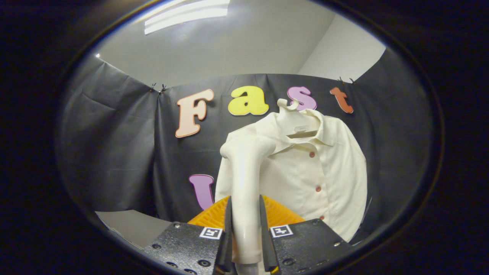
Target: Iron the clothes twice with a garment steamer, once on the left side and once on the right side.
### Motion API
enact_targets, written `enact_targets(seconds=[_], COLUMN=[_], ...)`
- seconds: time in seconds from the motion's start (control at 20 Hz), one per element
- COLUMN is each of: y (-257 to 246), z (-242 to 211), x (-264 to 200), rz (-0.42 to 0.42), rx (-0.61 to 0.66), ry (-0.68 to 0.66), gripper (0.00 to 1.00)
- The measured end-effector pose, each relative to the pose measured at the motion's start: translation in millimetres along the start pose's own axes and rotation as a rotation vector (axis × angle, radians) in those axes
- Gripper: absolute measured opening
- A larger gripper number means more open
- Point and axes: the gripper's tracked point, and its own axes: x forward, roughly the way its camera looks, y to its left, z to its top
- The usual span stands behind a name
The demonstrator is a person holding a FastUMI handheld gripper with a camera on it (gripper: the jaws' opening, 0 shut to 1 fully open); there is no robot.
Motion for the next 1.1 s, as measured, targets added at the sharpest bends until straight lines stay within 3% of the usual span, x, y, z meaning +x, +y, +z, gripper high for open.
enact_targets(seconds=[0.35,0.85,1.1], y=[-37.6,-48.4,-54.0], z=[-29.7,-76.2,-106.8], x=[4.1,-19.5,-33.8], rz=[-0.05,-0.035,-0.025], rx=[0.071,0.088,0.154], ry=[0.023,0.084,0.103], gripper=[0.31,0.31,0.31])
